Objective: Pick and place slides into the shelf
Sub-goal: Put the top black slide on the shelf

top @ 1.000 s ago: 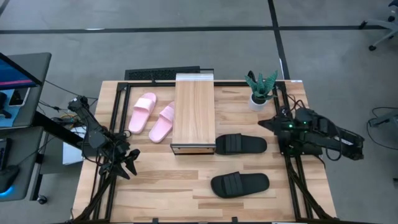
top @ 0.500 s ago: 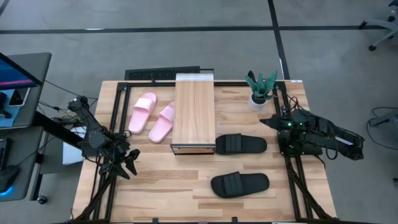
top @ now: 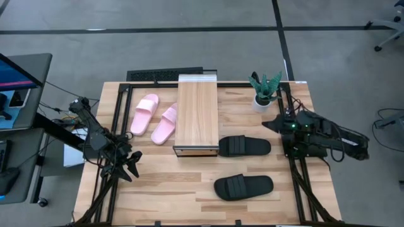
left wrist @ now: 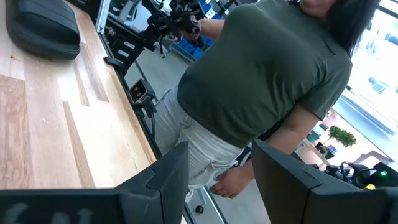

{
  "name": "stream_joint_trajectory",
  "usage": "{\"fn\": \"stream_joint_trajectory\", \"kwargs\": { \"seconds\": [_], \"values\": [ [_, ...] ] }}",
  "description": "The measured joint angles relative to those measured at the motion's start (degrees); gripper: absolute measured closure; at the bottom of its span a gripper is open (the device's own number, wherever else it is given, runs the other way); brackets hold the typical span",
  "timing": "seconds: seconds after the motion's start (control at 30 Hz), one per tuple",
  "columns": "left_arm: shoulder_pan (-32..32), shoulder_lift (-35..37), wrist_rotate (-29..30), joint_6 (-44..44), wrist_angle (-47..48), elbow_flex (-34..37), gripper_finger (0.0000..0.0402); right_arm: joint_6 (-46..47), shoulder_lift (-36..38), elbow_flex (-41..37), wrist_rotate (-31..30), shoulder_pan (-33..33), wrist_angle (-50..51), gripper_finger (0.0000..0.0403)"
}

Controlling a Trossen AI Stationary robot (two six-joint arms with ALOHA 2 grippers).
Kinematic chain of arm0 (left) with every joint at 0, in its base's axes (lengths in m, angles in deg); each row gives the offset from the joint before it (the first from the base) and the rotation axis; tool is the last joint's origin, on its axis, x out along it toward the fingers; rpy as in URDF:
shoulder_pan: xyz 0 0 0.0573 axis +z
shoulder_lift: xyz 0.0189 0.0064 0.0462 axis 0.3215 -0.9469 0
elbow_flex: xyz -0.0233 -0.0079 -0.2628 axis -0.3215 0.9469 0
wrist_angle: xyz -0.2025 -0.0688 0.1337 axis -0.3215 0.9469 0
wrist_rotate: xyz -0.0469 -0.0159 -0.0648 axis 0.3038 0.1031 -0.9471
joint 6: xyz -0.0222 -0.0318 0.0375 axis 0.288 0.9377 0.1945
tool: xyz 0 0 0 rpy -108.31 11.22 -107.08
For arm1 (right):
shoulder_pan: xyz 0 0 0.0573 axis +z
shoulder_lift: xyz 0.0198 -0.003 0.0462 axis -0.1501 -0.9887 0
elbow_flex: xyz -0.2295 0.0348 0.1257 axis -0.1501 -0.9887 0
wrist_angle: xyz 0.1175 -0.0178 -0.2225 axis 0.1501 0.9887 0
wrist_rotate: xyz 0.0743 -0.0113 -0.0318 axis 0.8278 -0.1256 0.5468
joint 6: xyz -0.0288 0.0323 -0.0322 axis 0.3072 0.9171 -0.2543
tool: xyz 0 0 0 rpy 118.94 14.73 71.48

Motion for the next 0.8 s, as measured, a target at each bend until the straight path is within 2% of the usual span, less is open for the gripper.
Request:
{"fn": "stream_joint_trajectory", "kwargs": {
  "seconds": [0.33, 0.5, 0.8],
  "values": [
    [0.0, -0.01, 0.0, -0.01, 0.0, 0.01, 0.0239, 11.17, -0.01, -5.37, 0.28, 8.15, -0.68, 0.0284],
    [0.0, -0.01, 0.0, -0.01, -0.01, 0.0, 0.0239, 10.38, -0.09, -7.61, 0.21, 11.25, -6.2, 0.0284],
    [-0.02, 0.01, 0.0, 0.0, -0.02, -0.01, 0.0239, 10.41, -4.07, -7.63, 0.19, 14.63, -6.58, 0.0284]
  ]
}}
